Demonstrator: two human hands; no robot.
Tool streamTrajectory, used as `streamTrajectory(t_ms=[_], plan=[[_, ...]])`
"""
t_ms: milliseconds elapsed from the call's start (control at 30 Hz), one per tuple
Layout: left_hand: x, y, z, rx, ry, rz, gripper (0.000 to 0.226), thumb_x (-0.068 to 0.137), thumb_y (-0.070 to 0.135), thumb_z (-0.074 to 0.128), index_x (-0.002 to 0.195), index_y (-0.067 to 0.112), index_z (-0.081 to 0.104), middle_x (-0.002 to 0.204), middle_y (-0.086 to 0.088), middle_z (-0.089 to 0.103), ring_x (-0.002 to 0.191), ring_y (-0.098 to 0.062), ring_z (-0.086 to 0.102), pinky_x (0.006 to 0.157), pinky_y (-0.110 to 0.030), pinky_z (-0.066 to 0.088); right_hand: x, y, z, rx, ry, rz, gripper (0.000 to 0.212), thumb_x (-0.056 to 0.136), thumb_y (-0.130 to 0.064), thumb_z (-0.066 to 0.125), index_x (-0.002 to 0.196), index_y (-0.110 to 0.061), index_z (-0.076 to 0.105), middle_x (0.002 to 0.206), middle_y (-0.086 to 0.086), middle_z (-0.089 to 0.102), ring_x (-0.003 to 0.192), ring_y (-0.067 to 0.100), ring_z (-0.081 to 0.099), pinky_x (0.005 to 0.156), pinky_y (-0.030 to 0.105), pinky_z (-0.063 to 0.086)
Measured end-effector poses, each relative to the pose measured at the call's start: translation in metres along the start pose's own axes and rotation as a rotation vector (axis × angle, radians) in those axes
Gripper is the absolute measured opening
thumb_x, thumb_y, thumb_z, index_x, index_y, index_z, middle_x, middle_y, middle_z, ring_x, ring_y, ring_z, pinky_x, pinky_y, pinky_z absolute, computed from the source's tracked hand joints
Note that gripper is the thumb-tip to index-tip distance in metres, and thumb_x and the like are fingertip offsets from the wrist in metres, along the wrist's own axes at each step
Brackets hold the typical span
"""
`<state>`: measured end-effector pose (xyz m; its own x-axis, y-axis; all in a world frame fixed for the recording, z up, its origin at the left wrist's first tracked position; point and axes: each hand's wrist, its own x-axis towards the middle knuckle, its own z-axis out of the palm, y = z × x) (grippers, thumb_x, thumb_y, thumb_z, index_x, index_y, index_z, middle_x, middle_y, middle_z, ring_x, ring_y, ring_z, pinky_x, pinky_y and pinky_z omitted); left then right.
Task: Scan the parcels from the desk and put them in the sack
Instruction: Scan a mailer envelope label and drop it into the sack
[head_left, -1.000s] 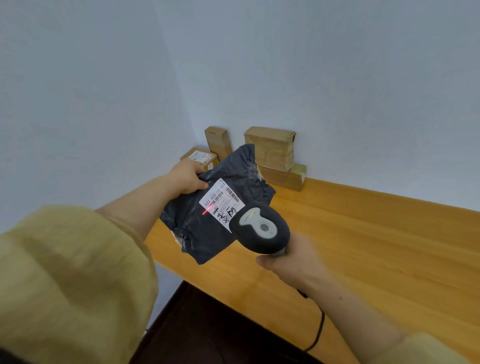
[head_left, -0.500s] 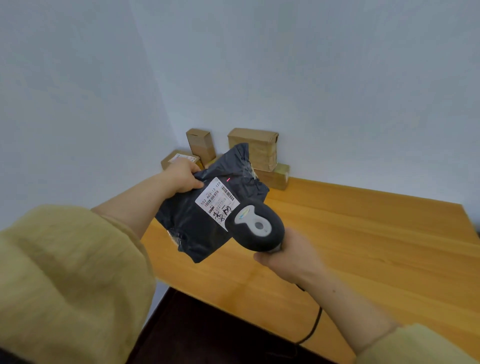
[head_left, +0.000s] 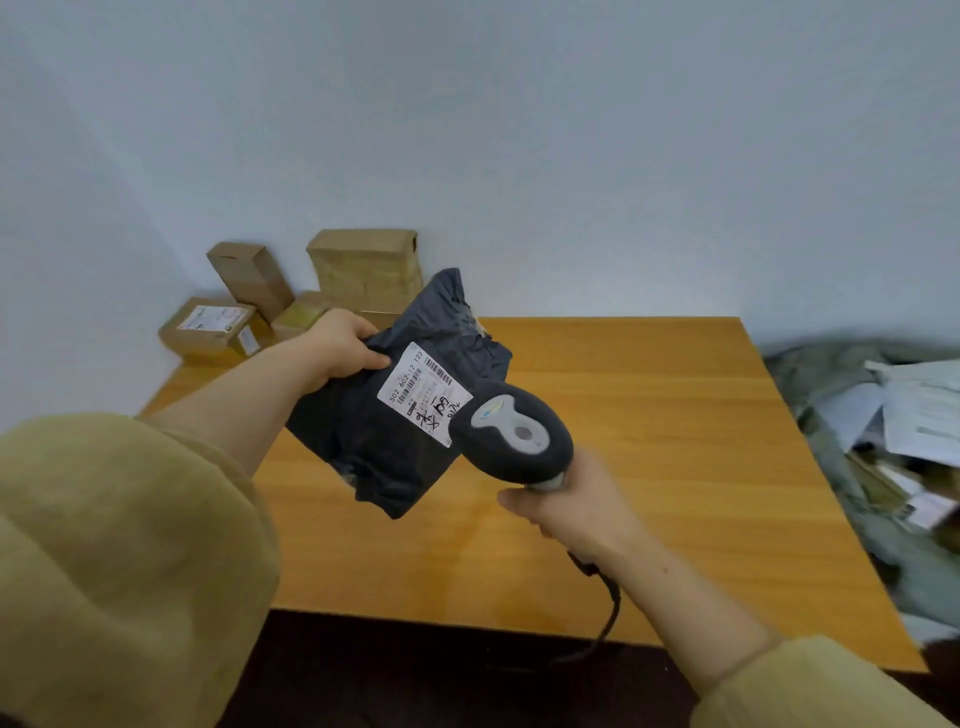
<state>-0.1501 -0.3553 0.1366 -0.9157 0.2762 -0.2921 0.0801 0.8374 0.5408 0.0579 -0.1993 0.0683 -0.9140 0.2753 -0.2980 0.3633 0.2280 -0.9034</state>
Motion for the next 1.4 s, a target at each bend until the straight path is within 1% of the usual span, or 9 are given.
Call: streamTrajectory(t_ms=[100, 200, 433, 533, 700, 833, 1000, 1200, 1400], plan=[[-0.007, 0.048, 0.037, -0.08, -0.061, 0.04, 0.013, 0.087, 0.007, 0.067, 0.099, 0.012, 0.068, 0.087, -0.008, 0.064, 0.078, -0.022, 0.058, 0.075, -0.033, 0.045, -0.02, 0.03, -0.048, 0.163, 0.105, 0.084, 0.021, 0.08, -0.006, 0.072, 0.072, -0.011, 0.053, 0.051, -0.002, 0.048, 0.038, 0.008, 0.042, 0.044, 0.021, 0.037], [-0.021, 0.106, 0.09, -0.208, -0.12, 0.089, 0.028, 0.086, 0.004, 0.067, 0.111, 0.017, 0.065, 0.081, -0.002, 0.063, 0.072, -0.017, 0.058, 0.079, -0.032, 0.045, -0.051, 0.065, -0.109, 0.358, 0.237, 0.151, 0.014, 0.082, 0.0, 0.069, 0.094, 0.004, 0.062, 0.052, 0.005, 0.048, 0.037, 0.011, 0.04, 0.042, 0.023, 0.035], [-0.074, 0.265, 0.257, -0.317, -0.308, 0.132, 0.014, 0.086, 0.007, 0.068, 0.099, 0.01, 0.07, 0.1, -0.016, 0.07, 0.093, -0.033, 0.066, 0.092, -0.048, 0.051, -0.146, 0.174, -0.277, 0.571, 0.482, 0.202, 0.008, 0.082, 0.003, 0.066, 0.085, -0.003, 0.061, 0.05, 0.007, 0.048, 0.037, 0.015, 0.039, 0.042, 0.023, 0.035], [-0.101, 0.326, 0.32, -0.293, -0.342, 0.183, 0.004, 0.087, 0.007, 0.067, 0.084, 0.01, 0.067, 0.089, -0.015, 0.068, 0.081, -0.029, 0.064, 0.082, -0.042, 0.053, -0.181, 0.217, -0.335, 0.642, 0.603, 0.245, 0.012, 0.081, 0.007, 0.065, 0.079, -0.003, 0.059, 0.049, 0.008, 0.048, 0.035, 0.015, 0.039, 0.039, 0.022, 0.034], [-0.116, 0.408, 0.396, -0.275, -0.389, 0.255, 0.005, 0.089, 0.006, 0.064, 0.087, 0.01, 0.066, 0.079, -0.007, 0.065, 0.069, -0.022, 0.061, 0.06, -0.029, 0.048, -0.201, 0.278, -0.408, 0.7, 0.759, 0.323, 0.016, 0.076, 0.009, 0.065, 0.088, 0.0, 0.061, 0.06, 0.017, 0.059, 0.049, 0.024, 0.054, 0.045, 0.027, 0.041], [-0.101, 0.454, 0.455, -0.252, -0.398, 0.312, 0.01, 0.089, 0.008, 0.065, 0.099, 0.012, 0.065, 0.08, -0.006, 0.064, 0.071, -0.02, 0.06, 0.066, -0.029, 0.048, -0.191, 0.326, -0.457, 0.732, 0.876, 0.409, 0.021, 0.071, 0.012, 0.065, 0.087, -0.002, 0.062, 0.078, 0.021, 0.066, 0.063, 0.029, 0.065, 0.046, 0.028, 0.045], [-0.061, 0.497, 0.529, -0.271, -0.421, 0.356, 0.017, 0.086, 0.002, 0.065, 0.102, 0.006, 0.068, 0.089, -0.014, 0.066, 0.08, -0.024, 0.061, 0.081, -0.038, 0.052, -0.15, 0.376, -0.522, 0.8, 0.931, 0.534, 0.019, 0.067, 0.018, 0.059, 0.08, 0.004, 0.06, 0.067, 0.016, 0.055, 0.049, 0.027, 0.052, 0.047, 0.03, 0.044], [-0.006, 0.532, 0.602, -0.435, -0.413, 0.186, 0.011, 0.086, 0.004, 0.065, 0.093, 0.014, 0.066, 0.089, -0.01, 0.068, 0.087, -0.026, 0.065, 0.085, -0.04, 0.054, -0.073, 0.425, -0.604, 0.855, 0.925, 0.644, 0.021, 0.066, 0.017, 0.059, 0.081, 0.002, 0.061, 0.071, 0.016, 0.059, 0.059, 0.027, 0.058, 0.06, 0.037, 0.049], [0.032, 0.537, 0.653, -0.496, -0.374, 0.064, 0.011, 0.09, 0.011, 0.062, 0.101, 0.009, 0.065, 0.102, -0.012, 0.07, 0.093, -0.027, 0.066, 0.087, -0.043, 0.054, 0.008, 0.47, -0.663, 0.95, 0.886, 0.664, 0.044, 0.068, 0.009, 0.066, 0.111, 0.002, 0.062, 0.092, 0.014, 0.065, 0.077, 0.027, 0.061, 0.059, 0.033, 0.048]])
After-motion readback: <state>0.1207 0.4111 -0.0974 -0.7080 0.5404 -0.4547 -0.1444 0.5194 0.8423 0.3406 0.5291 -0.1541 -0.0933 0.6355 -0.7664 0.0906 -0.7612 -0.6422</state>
